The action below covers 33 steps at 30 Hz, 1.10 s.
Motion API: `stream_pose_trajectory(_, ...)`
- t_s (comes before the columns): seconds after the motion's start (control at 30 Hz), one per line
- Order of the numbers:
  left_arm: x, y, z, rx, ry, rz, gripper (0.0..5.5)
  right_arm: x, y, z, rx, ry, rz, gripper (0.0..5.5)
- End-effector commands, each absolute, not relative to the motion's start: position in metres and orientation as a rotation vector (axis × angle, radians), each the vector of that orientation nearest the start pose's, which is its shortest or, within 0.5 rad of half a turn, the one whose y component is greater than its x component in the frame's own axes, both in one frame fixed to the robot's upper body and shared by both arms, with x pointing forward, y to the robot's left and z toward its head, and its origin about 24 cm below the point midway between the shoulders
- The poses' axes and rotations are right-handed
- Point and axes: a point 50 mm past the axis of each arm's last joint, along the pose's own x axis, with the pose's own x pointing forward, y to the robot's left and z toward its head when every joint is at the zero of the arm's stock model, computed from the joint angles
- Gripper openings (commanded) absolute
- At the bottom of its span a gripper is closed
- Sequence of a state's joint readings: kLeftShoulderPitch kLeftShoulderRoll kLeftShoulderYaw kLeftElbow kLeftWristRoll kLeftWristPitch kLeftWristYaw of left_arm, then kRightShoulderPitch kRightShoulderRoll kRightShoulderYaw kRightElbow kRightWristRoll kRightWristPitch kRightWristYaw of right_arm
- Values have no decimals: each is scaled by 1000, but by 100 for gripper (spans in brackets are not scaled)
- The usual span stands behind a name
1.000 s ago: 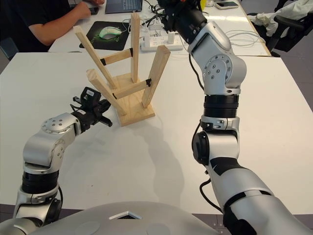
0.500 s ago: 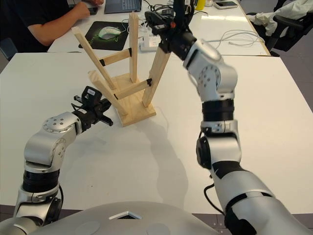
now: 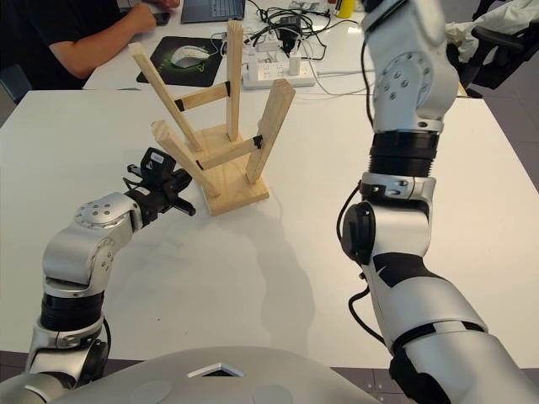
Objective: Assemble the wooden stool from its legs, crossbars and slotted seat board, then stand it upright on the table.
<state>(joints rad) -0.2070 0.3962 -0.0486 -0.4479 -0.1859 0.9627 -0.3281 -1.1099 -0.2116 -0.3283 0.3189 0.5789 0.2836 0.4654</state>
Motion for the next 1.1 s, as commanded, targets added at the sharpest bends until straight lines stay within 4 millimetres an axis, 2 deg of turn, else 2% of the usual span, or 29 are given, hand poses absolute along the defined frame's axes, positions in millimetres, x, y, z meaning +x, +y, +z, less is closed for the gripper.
stream_pose_trajectory(0.03,260,162,112,218,372,-433,0,370,-106,241,261,-162,771,2)
stream_pose_trajectory(0.07,260,160,112,218,371,-439,0,365,-94,208,226,13,815,2)
stream_pose_trajectory(0.1,261,159,113,218,370,-445,0,358,-86,184,191,138,849,2)
stream_pose_trajectory(0.13,261,158,113,219,369,-451,0,353,-81,169,188,199,854,2)
stream_pose_trajectory(0.17,262,157,113,219,369,-455,0,347,-77,164,187,230,882,2)
stream_pose_trajectory(0.2,262,157,114,219,370,-458,0,345,-75,169,195,202,891,2)
stream_pose_trajectory(0.3,261,159,114,219,371,-449,0,350,-83,215,305,-28,874,2)
stream_pose_trajectory(0.37,261,159,113,218,373,-443,0,356,-100,249,373,-210,817,2)
stream_pose_trajectory(0.43,259,160,112,215,375,-436,0,360,-120,274,409,-346,739,2)
stream_pose_trajectory(0.57,258,161,112,213,377,-431,0,362,-156,300,413,-511,610,2)
stream_pose_trajectory(0.67,257,162,111,212,379,-428,0,362,-167,308,426,-569,572,2)
stream_pose_trajectory(0.73,257,162,111,212,380,-430,0,365,-158,297,428,-517,601,2)
stream_pose_trajectory(0.77,257,162,111,213,380,-432,0,367,-146,282,404,-432,640,2)
stream_pose_trajectory(0.87,258,160,112,216,378,-441,0,363,-101,202,254,18,785,2)
stream_pose_trajectory(0.93,259,159,112,217,377,-450,0,340,-84,148,151,313,891,2)
stream_pose_trajectory(0.97,259,158,113,219,376,-454,0,330,-83,137,144,374,917,2)
stream_pose_trajectory(1.0,260,158,113,220,375,-456,0,324,-83,135,134,391,935,2)
stream_pose_trajectory(1.03,259,159,114,221,375,-454,0,324,-84,143,156,345,940,2)
stream_pose_trajectory(1.1,258,161,113,221,377,-446,0,338,-92,181,220,146,889,2)
